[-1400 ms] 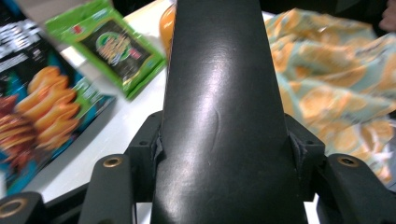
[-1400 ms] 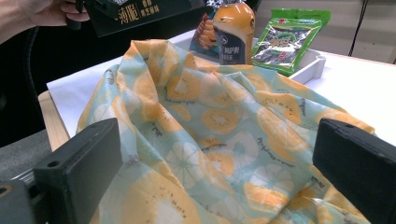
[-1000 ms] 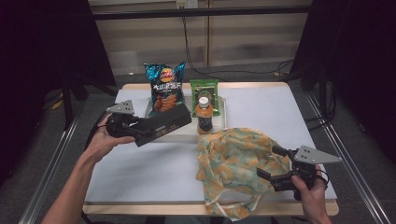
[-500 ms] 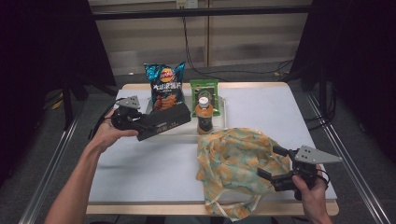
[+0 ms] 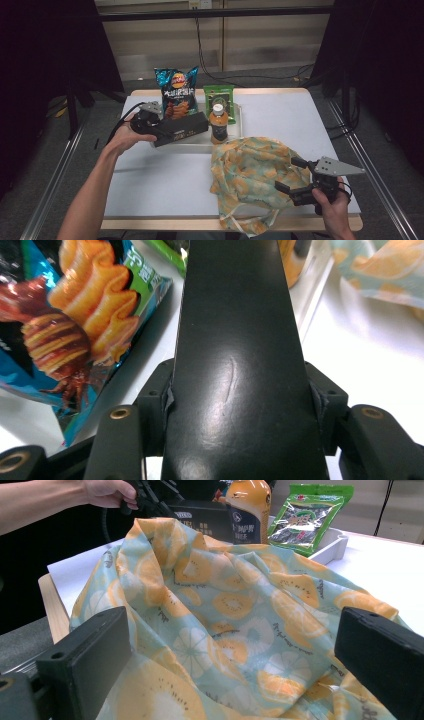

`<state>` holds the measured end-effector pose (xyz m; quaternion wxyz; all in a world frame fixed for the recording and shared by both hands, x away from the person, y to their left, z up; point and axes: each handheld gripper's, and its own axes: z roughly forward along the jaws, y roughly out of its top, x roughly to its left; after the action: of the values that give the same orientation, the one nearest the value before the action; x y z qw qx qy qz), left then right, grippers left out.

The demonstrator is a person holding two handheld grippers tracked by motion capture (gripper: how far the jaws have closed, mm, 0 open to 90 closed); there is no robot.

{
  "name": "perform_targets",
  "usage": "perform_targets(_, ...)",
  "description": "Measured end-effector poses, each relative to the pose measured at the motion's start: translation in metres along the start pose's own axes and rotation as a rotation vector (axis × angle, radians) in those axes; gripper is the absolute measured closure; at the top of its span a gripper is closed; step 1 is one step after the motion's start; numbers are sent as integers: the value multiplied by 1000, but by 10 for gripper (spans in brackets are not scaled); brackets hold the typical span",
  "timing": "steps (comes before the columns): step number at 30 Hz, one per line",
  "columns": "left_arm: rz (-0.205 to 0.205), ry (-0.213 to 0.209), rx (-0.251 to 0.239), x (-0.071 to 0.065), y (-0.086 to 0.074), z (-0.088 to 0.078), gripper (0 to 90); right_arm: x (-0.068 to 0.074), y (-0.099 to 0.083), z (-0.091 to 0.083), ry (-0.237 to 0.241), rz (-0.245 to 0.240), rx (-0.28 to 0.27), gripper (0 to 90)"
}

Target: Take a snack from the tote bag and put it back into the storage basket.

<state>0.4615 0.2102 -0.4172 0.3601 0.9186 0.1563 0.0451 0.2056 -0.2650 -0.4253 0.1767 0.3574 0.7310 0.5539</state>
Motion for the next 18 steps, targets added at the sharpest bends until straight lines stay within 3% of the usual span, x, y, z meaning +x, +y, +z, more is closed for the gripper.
perform_targets(7, -4, -10, 39, 4, 1, 6, 427, -2, -1, -1, 0, 4, 6, 11)
perform_targets(8, -12, 3, 28, 5, 0, 7, 427, -2, -1, -1, 1, 5, 6, 11)
perform_targets(15, -8, -9, 17, 7, 2, 12, 425, -3, -2, 0, 0, 5, 13, 11)
perform_targets(16, -6, -30, 28, 8, 2, 11, 425, -3, -2, 0, 3, 4, 12, 11)
perform_targets(18, -18, -9, 17, 8, 2, 13, 424, -4, -2, 0, 5, 4, 11, 10)
